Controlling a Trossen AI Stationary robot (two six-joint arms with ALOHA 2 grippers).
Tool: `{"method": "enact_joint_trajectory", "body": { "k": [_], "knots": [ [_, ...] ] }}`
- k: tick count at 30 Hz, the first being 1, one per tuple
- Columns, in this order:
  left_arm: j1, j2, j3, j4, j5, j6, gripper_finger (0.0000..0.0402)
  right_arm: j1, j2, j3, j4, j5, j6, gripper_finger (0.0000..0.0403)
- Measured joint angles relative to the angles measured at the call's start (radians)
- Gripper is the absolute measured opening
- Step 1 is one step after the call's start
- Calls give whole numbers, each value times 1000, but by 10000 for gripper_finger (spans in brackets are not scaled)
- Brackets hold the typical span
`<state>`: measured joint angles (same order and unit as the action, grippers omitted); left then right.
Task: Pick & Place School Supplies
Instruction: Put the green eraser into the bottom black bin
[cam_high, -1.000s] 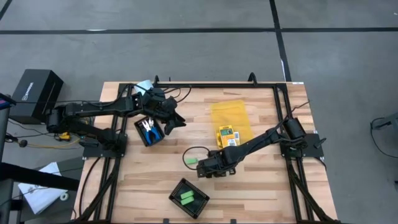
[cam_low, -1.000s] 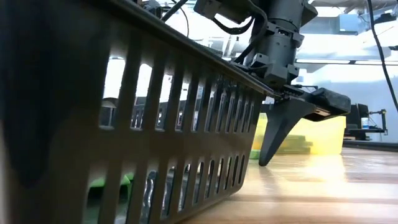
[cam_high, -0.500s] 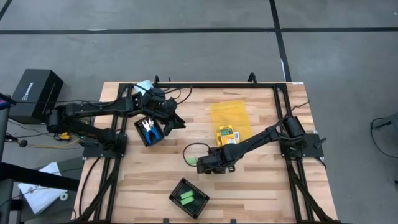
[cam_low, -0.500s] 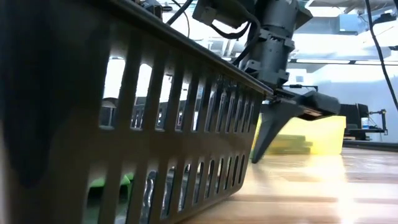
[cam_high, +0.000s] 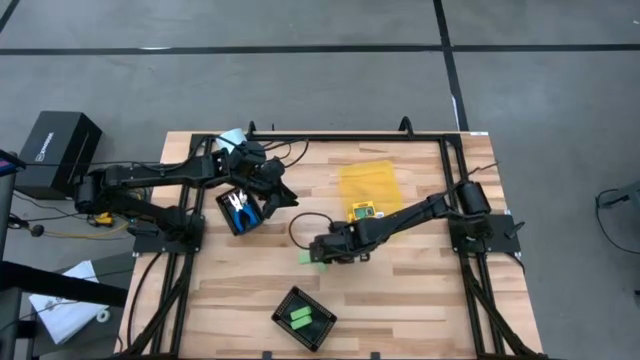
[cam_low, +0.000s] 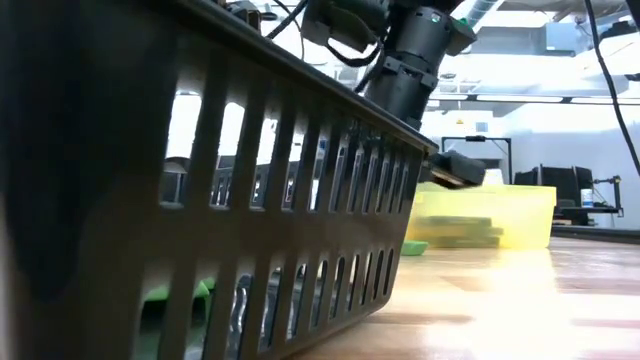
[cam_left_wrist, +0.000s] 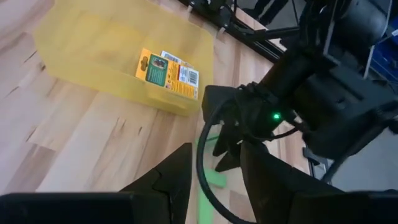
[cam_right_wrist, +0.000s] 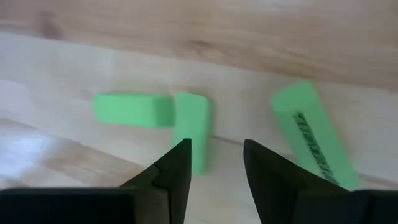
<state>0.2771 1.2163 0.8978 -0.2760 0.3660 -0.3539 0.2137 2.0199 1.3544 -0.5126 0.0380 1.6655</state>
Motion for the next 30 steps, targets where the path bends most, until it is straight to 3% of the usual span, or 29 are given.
{"method": "enact_joint_trajectory", "body": {
  "k": [6, 19, 25, 30],
  "knots": [
    [4, 0, 0, -19, 4, 6, 131, -22, -47, -4, -39, 42, -52, 133],
    [24, 9, -65, -43, -29, 1, 131, -33, -50, -2, -7, -15, -99, 141],
    [24, 9, -80, -40, -29, -17, 131, -30, -49, -1, -88, -20, -130, 135],
    [24, 9, -80, -34, -29, -9, 131, -20, -49, -1, -238, -103, -199, 135]
  ]
}}
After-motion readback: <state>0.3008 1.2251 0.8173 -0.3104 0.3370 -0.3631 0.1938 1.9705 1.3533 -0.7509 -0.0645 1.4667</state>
